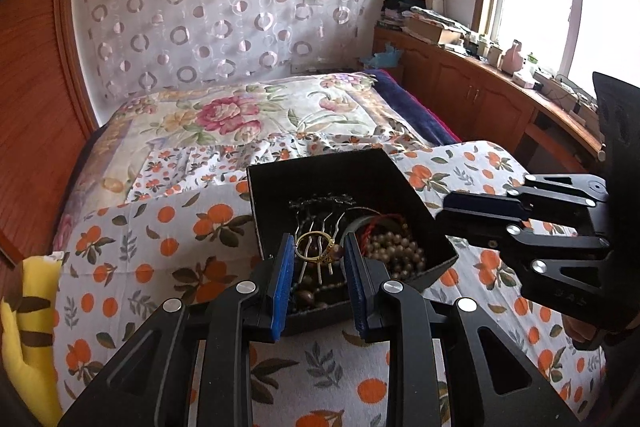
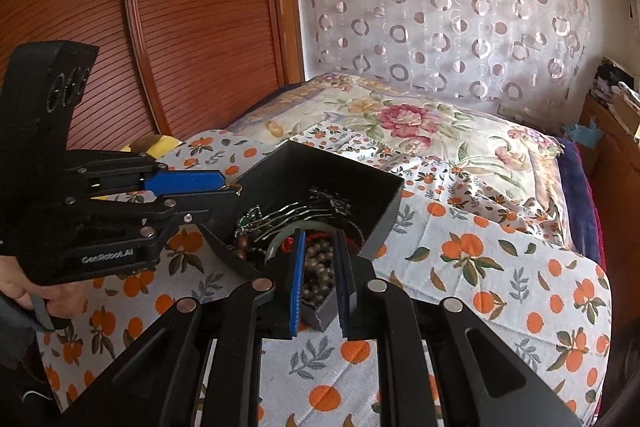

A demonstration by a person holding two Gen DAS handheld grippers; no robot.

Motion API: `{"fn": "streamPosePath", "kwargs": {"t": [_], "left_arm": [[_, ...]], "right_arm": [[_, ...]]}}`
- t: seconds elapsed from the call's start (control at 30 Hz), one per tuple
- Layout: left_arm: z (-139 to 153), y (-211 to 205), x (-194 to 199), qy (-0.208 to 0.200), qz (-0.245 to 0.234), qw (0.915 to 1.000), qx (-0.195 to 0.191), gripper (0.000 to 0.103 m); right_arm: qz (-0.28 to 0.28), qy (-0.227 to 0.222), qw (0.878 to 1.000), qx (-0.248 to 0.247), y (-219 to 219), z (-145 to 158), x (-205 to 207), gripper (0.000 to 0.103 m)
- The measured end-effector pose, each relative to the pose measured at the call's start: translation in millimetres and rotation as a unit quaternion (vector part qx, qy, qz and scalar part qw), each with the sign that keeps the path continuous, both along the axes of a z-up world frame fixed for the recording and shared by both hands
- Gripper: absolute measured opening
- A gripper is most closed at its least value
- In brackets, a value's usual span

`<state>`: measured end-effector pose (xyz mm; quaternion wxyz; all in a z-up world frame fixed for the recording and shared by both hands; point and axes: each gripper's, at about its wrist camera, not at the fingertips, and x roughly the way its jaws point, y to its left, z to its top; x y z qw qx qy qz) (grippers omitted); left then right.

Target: Organize jewelry

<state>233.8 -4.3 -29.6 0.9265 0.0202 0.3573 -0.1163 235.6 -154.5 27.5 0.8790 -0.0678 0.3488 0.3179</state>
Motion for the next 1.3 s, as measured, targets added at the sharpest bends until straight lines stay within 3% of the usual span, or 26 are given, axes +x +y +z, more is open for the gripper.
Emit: {"fn": "streamPosePath", "kwargs": {"t": [0.07, 0.2, 0.3, 0.5, 0.57, 0.7, 0.83, 1.13, 1.3], "left_arm": [[-0.9, -0.4, 3.7, 0.002, 0.002, 1.0000, -0.002, 0.024], [0.1, -0.8, 2.3, -0.006, 0.010, 0.9999, 0.001, 0.039], [0.6, -3.3, -5.0, -0.010, 0.011, 0.9999, 0.005, 0.042], [8.2, -4.3, -28.9, -0.024, 0.019, 0.9995, 0.006, 0.071], [10.8, -4.4, -38.7, -0.029, 0.025, 0.9992, 0.007, 0.080], [17.3, -2.4, -60.5, -0.039, 0.037, 0.9985, 0.004, 0.093], [24.6, 2.7, -82.9, -0.049, 0.049, 0.9975, -0.007, 0.095], [39.8, 2.7, -141.5, -0.078, 0.075, 0.9941, 0.007, 0.095], [45.8, 1.7, -167.5, -0.086, 0.081, 0.9930, 0.008, 0.095]], "right_arm": [[-0.004, 0.002, 1.000, -0.003, -1.6, -2.6, -1.6, 0.016], [-0.016, 0.003, 1.000, -0.004, -7.9, -4.6, -9.1, 0.016], [-0.022, 0.002, 1.000, -0.005, -11.0, -5.0, -16.4, 0.016], [-0.040, -0.004, 0.999, 0.004, -20.5, 2.1, -37.9, 0.017], [-0.046, -0.009, 0.999, 0.006, -23.3, 6.1, -47.4, 0.022], [-0.070, -0.027, 0.997, 0.016, -30.0, 17.7, -69.0, 0.055], [-0.100, -0.049, 0.993, 0.026, -38.2, 29.0, -89.9, 0.084], [-0.147, -0.084, 0.984, 0.057, -55.0, 51.6, -144.2, 0.101], [-0.182, -0.100, 0.977, 0.042, -59.7, 54.6, -165.8, 0.101]]}}
